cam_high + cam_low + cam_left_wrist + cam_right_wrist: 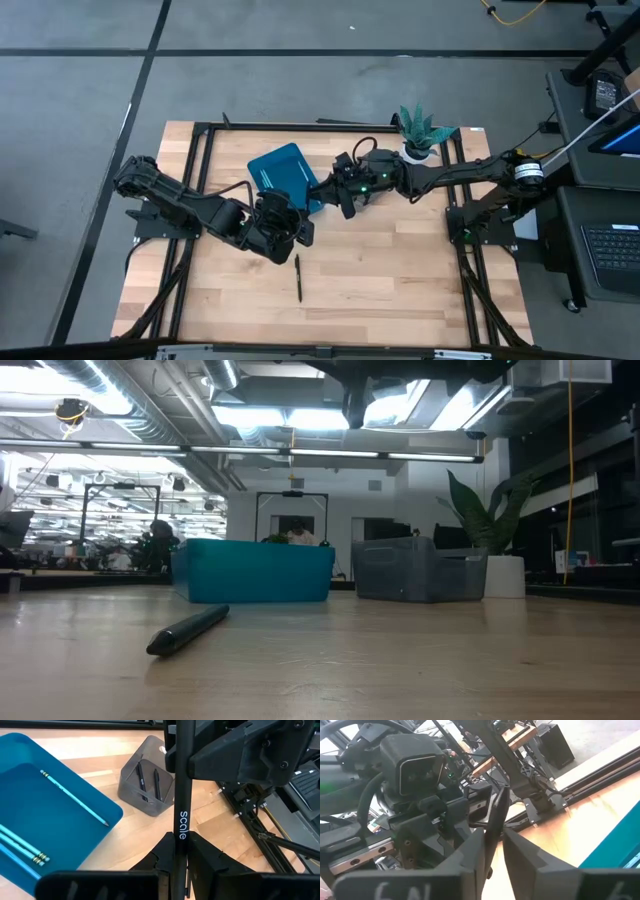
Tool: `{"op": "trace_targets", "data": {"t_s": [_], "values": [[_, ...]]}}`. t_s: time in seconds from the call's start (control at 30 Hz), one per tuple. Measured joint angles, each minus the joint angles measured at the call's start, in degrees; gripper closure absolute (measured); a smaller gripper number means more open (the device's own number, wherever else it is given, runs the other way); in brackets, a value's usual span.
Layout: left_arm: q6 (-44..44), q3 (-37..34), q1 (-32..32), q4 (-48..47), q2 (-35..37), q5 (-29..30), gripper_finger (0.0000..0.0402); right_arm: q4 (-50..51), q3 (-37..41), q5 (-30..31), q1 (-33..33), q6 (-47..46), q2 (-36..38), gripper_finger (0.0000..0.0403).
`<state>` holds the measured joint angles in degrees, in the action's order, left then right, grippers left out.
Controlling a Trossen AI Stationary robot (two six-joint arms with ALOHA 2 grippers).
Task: Sort pens & pencils
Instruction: Put the left black pen into the gray bin
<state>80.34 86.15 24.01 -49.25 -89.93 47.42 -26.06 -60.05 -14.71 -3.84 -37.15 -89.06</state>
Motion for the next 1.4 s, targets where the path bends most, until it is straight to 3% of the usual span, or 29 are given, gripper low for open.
{"op": "trace_targets", "data": {"t_s": [0.27, 0.77, 1.23, 1.4], "values": [[-0.39, -0.04, 0.0, 0.19, -0.02, -0.02, 0.0367, -0.13, 0.0, -0.19, 0.02, -0.05, 0.0, 0.0373], [-0.31, -0.04, 0.0, 0.36, -0.02, -0.15, 0.0367, -0.05, 0.0, -0.56, -0.07, 0.11, 0.0, 0.0401], [-0.58, -0.02, 0.0, 0.87, -0.02, -0.39, 0.0367, -1.66, 0.09, 0.07, -0.33, -0.04, -0.15, 0.0291], [-0.57, -0.02, 0.0, 0.78, -0.02, -0.39, 0.0367, -1.66, 0.09, 0.27, -0.57, -0.14, -0.15, 0.0276]]}}
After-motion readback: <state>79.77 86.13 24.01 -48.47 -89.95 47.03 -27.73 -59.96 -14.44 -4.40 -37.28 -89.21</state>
